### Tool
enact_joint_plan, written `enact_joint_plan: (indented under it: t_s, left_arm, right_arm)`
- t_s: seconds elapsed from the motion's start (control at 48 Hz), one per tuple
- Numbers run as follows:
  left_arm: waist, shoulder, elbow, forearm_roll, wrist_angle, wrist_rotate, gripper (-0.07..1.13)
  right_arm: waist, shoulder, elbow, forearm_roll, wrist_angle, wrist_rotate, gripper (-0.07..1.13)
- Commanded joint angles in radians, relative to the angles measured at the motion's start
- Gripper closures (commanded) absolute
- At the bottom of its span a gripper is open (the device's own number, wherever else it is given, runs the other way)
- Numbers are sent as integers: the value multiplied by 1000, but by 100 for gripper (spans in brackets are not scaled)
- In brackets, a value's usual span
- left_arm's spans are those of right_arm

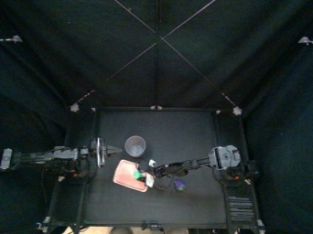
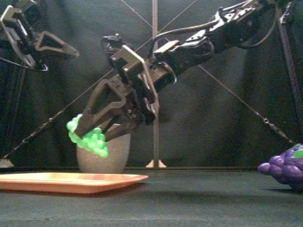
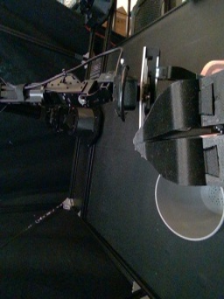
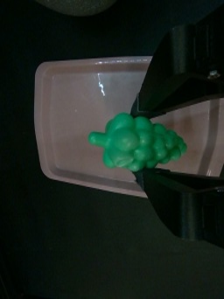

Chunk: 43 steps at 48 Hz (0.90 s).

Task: Pick the green grapes then place it on the pink plate
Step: Drop green grapes on the pink plate and return to neutral

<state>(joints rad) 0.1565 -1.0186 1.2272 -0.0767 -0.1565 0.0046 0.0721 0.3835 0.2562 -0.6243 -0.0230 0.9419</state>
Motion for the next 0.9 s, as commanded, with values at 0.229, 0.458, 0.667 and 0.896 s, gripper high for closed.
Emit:
enact_joint_plan:
  t_s: [0.229, 0.458, 0.667, 0.896]
  left_arm:
    - [3, 3, -23, 5, -6, 2, 95]
    - [3, 3, -21, 3, -3, 0, 95]
    - [3, 3, -18, 3, -3, 0, 95]
    - [3, 3, -9, 3, -3, 0, 95]
  right_arm:
    - [-11, 28, -75, 6, 49, -2, 16]
    - [-6, 11, -89, 0, 84, -5, 16]
    - [17, -81, -86, -57, 114, -9, 16]
    - [34, -193, -61, -178, 164, -15, 16]
